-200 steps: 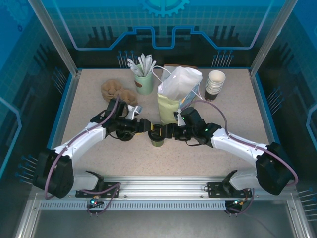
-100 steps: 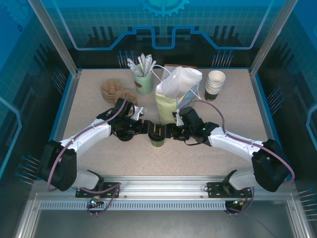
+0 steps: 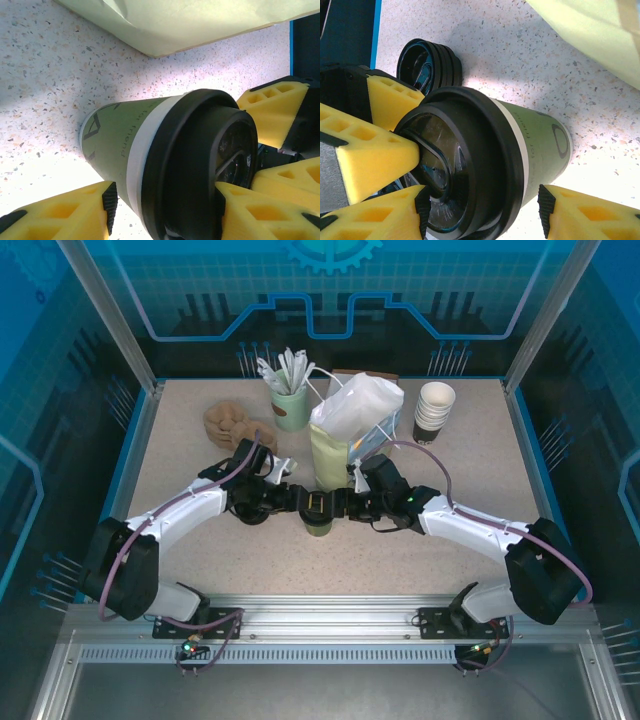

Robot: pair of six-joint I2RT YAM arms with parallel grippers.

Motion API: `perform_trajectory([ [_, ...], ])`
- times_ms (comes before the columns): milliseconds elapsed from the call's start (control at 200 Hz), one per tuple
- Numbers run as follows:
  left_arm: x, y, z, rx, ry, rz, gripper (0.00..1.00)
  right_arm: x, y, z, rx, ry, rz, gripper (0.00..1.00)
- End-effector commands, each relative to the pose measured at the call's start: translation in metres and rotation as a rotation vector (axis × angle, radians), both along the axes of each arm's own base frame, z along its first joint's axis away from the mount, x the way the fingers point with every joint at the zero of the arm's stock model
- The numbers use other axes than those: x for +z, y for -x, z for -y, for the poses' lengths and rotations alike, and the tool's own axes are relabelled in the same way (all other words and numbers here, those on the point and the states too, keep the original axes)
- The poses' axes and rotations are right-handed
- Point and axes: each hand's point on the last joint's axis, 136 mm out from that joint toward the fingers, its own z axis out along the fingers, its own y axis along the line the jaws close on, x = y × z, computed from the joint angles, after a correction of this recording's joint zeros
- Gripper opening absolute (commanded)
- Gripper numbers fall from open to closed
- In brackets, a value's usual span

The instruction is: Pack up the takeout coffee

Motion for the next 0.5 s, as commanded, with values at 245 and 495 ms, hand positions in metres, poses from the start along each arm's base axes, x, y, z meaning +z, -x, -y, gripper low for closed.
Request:
perform_trajectory([
  [245, 0.0041, -0.0064, 0.0016, -0.01, -0.017, 0.017, 0.51, 0.0074, -0.0036, -0.0076, 0.026, -0.006, 0.032, 0.6],
  [495, -0.004, -0.0075, 0.0024, -0.011, -0.024, -0.005, 0.47, 0.0014, -0.0046, -0.0058, 0.023, 0.019, 0.022, 0.56],
])
